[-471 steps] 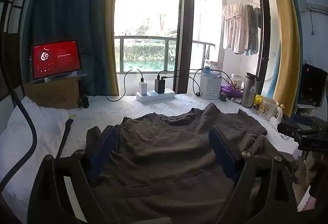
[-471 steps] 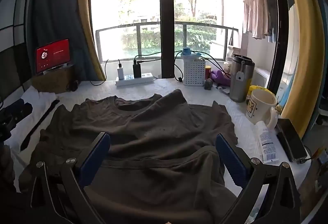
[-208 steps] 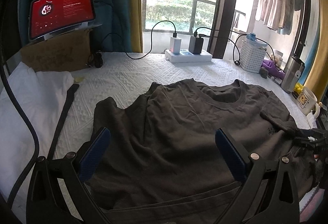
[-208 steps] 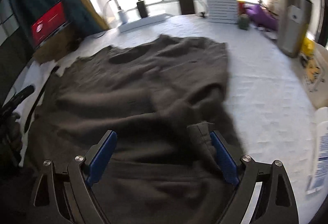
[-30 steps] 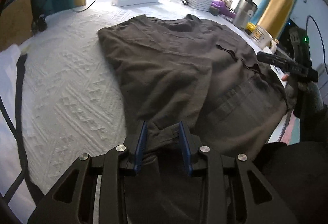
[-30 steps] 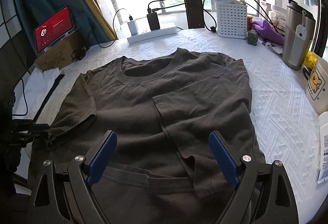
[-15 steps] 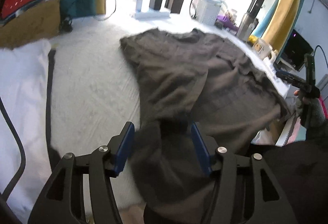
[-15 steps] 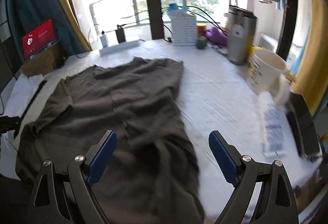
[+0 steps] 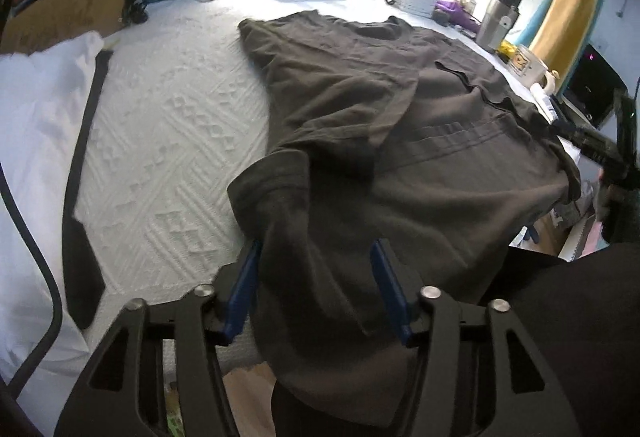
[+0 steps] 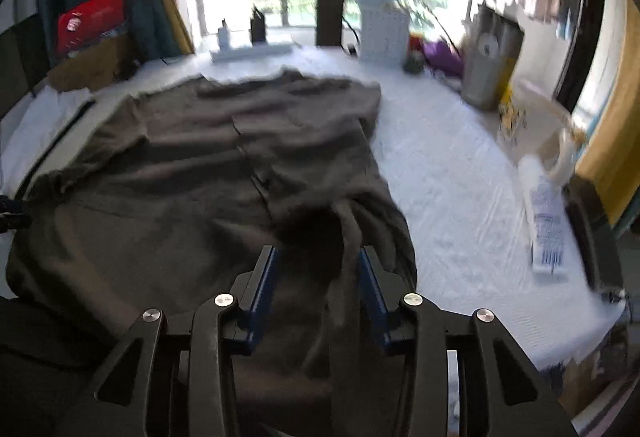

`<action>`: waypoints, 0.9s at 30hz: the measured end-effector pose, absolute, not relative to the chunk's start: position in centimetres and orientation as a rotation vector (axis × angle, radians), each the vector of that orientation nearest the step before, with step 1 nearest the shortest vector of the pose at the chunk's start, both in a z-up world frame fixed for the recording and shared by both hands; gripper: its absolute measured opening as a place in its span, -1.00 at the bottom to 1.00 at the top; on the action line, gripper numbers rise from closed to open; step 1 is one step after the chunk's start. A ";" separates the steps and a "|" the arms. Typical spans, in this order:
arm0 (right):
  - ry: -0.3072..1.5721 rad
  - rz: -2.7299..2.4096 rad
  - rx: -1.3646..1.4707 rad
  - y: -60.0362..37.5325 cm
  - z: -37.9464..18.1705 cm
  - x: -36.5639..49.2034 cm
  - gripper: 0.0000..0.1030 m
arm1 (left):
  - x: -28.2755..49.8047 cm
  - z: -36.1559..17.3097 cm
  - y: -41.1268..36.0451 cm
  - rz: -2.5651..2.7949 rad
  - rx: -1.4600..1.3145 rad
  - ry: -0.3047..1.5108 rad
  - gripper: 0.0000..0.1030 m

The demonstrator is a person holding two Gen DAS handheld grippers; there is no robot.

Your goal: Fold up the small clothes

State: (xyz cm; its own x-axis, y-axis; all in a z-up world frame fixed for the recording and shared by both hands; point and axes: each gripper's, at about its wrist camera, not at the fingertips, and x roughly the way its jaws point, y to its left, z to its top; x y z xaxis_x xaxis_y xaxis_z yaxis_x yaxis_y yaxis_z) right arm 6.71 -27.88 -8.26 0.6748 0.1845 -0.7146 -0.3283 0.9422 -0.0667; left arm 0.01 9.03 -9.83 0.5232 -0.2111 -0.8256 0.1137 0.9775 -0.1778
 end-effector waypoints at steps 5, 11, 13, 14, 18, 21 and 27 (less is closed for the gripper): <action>0.741 0.417 -0.229 -24.3 -7.4 7.3 -0.15 | 0.0 -9.7 9.0 -0.167 -0.087 0.983 -0.84; 0.777 0.525 -0.306 -19.9 -9.8 9.1 0.64 | -1.4 -7.5 9.1 -0.166 -0.058 0.926 -0.86; 0.774 0.558 -0.329 -19.1 -10.3 9.4 0.64 | -1.7 -6.9 9.0 -0.173 -0.056 0.909 -0.86; 0.790 0.550 -0.355 -18.8 -10.8 9.8 0.64 | -1.9 -6.7 8.8 -0.181 -0.055 0.902 -0.86; 0.853 0.559 -0.389 -18.4 -12.1 10.1 0.26 | -2.2 -6.4 8.2 -0.204 -0.042 0.892 -0.86; 0.848 0.566 -0.411 -18.4 -11.8 9.1 -0.72 | -2.5 -6.3 7.9 -0.225 -0.037 0.884 -0.86; 0.837 0.569 -0.405 -19.5 -10.6 6.6 -0.90 | -1.6 -7.4 9.7 -0.142 -0.074 0.905 -0.83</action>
State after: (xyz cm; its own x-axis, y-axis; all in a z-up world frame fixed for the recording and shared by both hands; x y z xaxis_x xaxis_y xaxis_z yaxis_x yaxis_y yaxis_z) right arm 6.55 -19.48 -10.60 0.5367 0.3092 -0.7851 -0.6161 0.7794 -0.1142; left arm -1.57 9.67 -7.36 0.6093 -0.1540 -0.7778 0.0916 0.9881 -0.1239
